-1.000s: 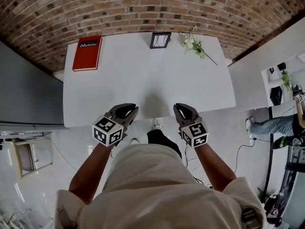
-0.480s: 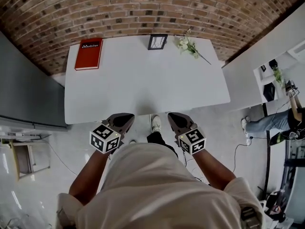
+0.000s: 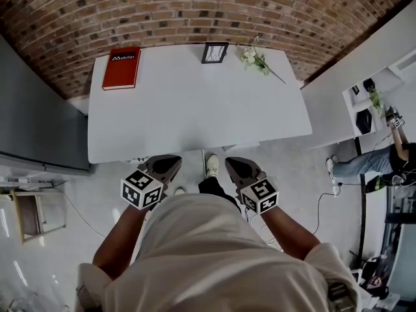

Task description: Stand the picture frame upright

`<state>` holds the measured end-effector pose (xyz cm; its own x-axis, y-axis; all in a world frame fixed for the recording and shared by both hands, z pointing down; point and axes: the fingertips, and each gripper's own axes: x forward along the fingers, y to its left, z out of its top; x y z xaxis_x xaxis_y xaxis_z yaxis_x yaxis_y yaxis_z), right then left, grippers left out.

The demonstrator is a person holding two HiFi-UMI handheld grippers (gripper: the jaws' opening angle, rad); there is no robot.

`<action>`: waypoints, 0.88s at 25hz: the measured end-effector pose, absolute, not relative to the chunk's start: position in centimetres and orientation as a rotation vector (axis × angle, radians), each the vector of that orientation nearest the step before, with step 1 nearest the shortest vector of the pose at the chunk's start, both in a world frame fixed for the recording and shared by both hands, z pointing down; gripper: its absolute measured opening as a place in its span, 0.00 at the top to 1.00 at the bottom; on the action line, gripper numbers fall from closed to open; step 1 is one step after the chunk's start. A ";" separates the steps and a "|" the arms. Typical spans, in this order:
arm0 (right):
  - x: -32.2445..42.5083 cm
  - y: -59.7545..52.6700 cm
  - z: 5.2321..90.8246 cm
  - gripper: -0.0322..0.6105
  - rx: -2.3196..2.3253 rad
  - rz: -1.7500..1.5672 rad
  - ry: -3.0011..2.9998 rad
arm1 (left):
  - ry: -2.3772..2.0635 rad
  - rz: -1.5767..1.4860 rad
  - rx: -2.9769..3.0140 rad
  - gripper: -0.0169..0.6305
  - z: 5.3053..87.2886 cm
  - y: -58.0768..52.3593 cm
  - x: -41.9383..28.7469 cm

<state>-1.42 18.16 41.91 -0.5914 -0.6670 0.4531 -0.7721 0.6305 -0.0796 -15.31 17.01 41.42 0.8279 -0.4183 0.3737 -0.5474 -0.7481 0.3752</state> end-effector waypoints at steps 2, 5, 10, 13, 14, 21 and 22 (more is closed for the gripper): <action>-1.7 18.3 41.8 0.94 1.139 0.370 -2.477 | -0.715 0.363 2.531 0.98 41.5 17.2 -15.4; -2.1 18.7 41.8 0.95 1.136 0.356 -2.473 | -0.717 0.363 2.522 0.98 41.8 17.5 -15.9; -2.2 18.9 41.7 0.95 1.133 0.340 -2.468 | -0.734 0.354 2.512 0.98 41.7 17.5 -16.5; -2.4 18.8 41.5 0.95 1.125 0.333 -2.469 | -0.736 0.355 2.515 0.98 41.6 17.5 -16.8; -2.5 18.8 41.4 0.95 1.123 0.331 -2.471 | -0.737 0.355 2.516 0.98 41.6 17.5 -16.9; -2.6 19.0 41.3 0.95 1.109 0.324 -2.474 | -0.751 0.356 2.498 0.98 42.0 17.8 -17.3; -2.5 18.9 41.3 0.95 1.104 0.324 -2.474 | -0.753 0.357 2.497 0.98 42.0 17.7 -17.3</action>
<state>-2.54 18.94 41.26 -0.6020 -0.6553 0.4563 -0.7507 0.6591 -0.0439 -17.30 17.71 42.05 0.8123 -0.4420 0.3806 -0.5744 -0.7198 0.3898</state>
